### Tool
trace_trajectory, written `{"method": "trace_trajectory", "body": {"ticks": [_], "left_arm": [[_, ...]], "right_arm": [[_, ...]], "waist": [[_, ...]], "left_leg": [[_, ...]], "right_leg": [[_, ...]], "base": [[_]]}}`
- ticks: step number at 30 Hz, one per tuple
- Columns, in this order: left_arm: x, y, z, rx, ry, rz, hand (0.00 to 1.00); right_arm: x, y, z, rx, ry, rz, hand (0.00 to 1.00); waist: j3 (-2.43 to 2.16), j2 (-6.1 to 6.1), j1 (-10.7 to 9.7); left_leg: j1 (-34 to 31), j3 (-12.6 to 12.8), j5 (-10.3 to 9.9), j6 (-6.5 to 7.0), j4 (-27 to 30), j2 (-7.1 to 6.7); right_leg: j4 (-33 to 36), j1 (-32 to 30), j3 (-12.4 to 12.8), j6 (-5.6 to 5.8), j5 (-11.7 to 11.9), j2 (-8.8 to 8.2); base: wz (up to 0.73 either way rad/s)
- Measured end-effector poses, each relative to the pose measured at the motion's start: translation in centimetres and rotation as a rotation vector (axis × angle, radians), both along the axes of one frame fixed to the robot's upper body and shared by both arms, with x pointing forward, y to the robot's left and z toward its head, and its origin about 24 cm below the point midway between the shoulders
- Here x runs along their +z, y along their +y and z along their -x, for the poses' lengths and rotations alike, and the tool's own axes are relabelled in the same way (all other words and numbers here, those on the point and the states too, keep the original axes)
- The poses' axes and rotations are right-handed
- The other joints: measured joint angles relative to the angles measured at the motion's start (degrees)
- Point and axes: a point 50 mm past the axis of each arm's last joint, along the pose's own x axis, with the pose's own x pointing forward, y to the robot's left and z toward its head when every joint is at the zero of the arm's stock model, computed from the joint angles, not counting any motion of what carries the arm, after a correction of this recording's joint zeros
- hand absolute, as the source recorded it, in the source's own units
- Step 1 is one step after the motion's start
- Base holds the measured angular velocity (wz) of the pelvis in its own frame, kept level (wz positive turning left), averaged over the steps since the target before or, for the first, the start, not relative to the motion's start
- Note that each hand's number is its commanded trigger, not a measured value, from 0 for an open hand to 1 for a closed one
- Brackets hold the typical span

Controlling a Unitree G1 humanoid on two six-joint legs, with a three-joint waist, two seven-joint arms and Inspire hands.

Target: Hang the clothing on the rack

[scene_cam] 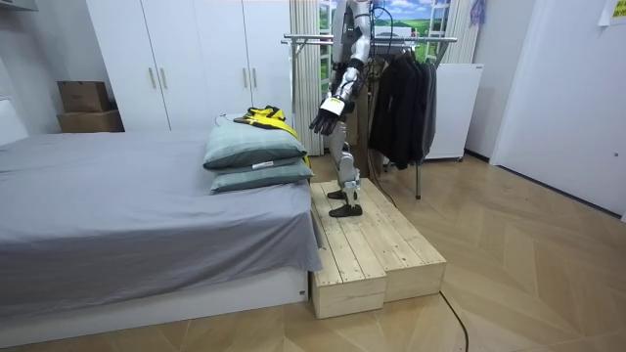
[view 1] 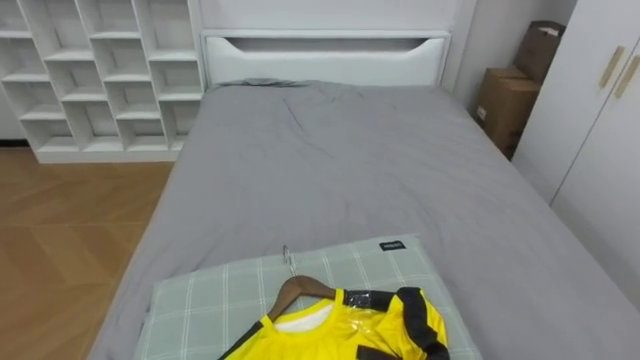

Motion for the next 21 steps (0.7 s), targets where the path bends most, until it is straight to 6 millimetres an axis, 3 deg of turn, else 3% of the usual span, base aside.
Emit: {"method": "trace_trajectory", "body": {"ticks": [7,12,15,21], "left_arm": [[0.8,-0.7,-2.3,-0.123,-0.062,-0.046,0.0],[1.5,-1.2,-3.7,-0.251,-0.092,-0.103,0.0],[1.9,-1.4,-4.3,-0.276,-0.123,-0.116,0.0],[3.4,-1.9,-6.2,-0.365,-0.209,-0.162,0.0]], "right_arm": [[0.1,-0.3,-0.2,0.009,-0.011,0.002,0.0],[0.2,-0.6,-0.5,0.011,-0.017,0.015,0.0],[0.2,-0.7,-0.7,0.002,-0.03,0.016,0.0],[0.2,-0.8,-0.7,-0.006,-0.041,0.015,0.0]], "waist": [[0.12,0.82,-0.4],[0.16,2.02,-2.3],[0.41,2.0,-3.2],[0.17,1.74,-3.2]], "left_leg": [[0.0,-0.2,0.0,0.0,-0.2,-0.02],[0.1,-0.2,0.1,-0.07,-0.2,0.01],[0.2,-0.2,0.1,-0.12,-0.3,0.04],[0.0,0.6,0.3,-0.21,-1.1,0.11]], "right_leg": [[0.0,0.0,-0.1,0.0,0.0,0.0],[0.0,-0.1,-0.1,-0.01,0.0,0.02],[0.0,-0.2,-0.2,-0.01,0.0,0.04],[0.0,-1.0,0.4,-0.04,0.0,0.06]], "base": [[0.0],[0.0],[0.0],[-0.07]]}}
